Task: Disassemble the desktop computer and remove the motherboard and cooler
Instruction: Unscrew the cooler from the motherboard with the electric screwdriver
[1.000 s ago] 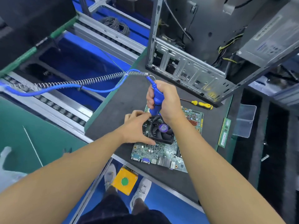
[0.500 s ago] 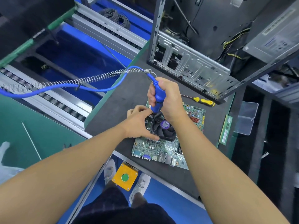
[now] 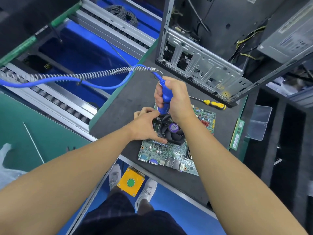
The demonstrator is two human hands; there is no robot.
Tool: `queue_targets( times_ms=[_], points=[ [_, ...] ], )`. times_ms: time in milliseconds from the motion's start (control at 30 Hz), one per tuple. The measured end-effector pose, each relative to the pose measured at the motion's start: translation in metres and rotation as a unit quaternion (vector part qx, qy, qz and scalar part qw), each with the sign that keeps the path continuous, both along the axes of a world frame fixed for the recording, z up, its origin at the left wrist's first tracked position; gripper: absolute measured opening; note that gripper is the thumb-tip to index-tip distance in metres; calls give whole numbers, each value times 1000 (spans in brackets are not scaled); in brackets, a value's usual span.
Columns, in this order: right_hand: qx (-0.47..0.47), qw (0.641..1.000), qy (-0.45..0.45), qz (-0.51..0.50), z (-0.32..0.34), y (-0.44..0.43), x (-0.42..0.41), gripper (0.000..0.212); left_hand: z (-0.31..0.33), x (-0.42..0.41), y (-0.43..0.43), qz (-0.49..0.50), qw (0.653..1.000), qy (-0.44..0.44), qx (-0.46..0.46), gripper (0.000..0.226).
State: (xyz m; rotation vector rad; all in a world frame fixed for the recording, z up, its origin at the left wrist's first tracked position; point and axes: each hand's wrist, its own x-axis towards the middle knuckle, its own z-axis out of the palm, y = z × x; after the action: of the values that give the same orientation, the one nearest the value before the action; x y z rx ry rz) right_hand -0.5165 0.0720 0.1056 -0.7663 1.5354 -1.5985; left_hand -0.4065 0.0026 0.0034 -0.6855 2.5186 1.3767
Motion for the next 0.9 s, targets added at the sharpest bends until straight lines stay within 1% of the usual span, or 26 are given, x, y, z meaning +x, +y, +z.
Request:
queue_targets(
  times_ms=[200, 300, 367, 500, 600, 733, 900],
  points=[
    [-7, 999, 30, 15, -1, 0, 6, 23, 4, -3, 0, -2, 1000, 19, -5, 99],
    [-17, 1000, 10, 6, 0, 2, 3, 23, 4, -1, 3, 8, 1000, 17, -8, 99],
    [-23, 1000, -6, -2, 0, 4, 0, 24, 5, 0, 4, -1, 999, 21, -26, 99],
    [-29, 1000, 2, 0, -2, 6, 2, 24, 8, 1, 5, -7, 998, 22, -64, 95],
    [-29, 1000, 4, 5, -2, 7, 3, 23, 11, 1, 7, -6, 998, 27, -55, 92],
    [-44, 999, -20, 0, -1, 11, 2, 24, 12, 3, 7, -15, 998, 51, -16, 97],
    [-35, 999, 19, 20, 0, 11, 7, 24, 7, 3, 7, -26, 997, 65, -23, 95]
  ],
)
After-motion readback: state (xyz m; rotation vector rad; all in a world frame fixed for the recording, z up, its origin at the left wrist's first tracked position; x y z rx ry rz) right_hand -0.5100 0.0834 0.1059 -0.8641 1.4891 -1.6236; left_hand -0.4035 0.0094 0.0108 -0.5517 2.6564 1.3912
